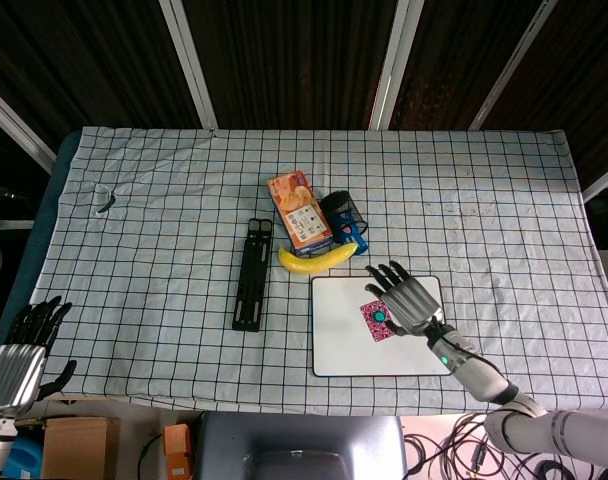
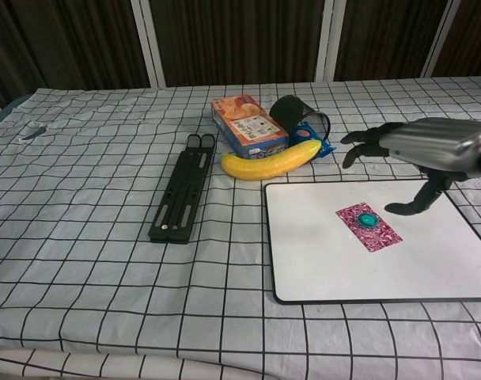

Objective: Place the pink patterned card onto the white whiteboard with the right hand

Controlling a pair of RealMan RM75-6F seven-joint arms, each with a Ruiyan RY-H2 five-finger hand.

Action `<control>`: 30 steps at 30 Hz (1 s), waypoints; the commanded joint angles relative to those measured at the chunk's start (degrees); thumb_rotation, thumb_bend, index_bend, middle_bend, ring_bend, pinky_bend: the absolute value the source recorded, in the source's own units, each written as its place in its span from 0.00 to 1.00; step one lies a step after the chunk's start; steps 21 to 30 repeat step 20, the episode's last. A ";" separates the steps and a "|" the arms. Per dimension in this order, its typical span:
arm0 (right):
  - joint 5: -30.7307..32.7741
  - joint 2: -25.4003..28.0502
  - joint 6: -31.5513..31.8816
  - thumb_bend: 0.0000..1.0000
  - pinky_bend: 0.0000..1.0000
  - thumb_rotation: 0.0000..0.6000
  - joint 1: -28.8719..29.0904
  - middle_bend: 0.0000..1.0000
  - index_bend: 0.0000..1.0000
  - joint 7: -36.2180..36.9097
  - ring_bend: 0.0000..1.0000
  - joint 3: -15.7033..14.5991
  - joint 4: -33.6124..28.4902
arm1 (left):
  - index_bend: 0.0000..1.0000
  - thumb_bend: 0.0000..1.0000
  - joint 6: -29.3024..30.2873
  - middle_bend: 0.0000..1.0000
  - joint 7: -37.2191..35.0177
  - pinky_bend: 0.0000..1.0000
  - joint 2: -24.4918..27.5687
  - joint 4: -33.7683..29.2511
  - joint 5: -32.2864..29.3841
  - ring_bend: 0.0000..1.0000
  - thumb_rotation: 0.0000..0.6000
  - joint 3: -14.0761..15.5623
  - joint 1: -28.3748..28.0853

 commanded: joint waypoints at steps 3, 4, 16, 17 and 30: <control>-11.62 11.07 21.17 0.26 0.00 1.00 -13.13 0.00 0.04 7.66 0.00 -5.19 -9.20 | 0.00 0.34 0.45 0.00 0.36 0.00 0.05 -0.26 0.61 0.00 1.00 0.24 0.23; -12.31 12.38 24.55 0.26 0.00 1.00 -15.72 0.00 0.02 7.43 0.00 -6.27 -9.79 | 0.00 0.34 0.69 0.00 0.43 0.00 0.06 -0.28 0.81 0.00 1.00 0.29 0.33; -14.15 11.85 40.27 0.26 0.00 1.00 -30.42 0.00 0.00 11.73 0.00 -8.32 -4.72 | 0.00 0.34 1.19 0.00 1.69 0.00 -0.21 -0.55 1.85 0.00 1.00 0.82 0.77; -14.34 11.86 39.96 0.26 0.00 1.00 -30.45 0.00 0.00 11.79 0.00 -8.22 -4.57 | 0.00 0.34 1.19 0.00 1.83 0.00 -0.22 -0.60 1.84 0.00 1.00 0.85 0.81; -14.21 11.76 38.78 0.26 0.00 1.00 -30.50 0.00 0.00 11.61 0.00 -7.59 -4.51 | 0.00 0.34 1.43 0.00 2.01 0.00 -0.16 -0.74 1.91 0.00 1.00 0.95 1.04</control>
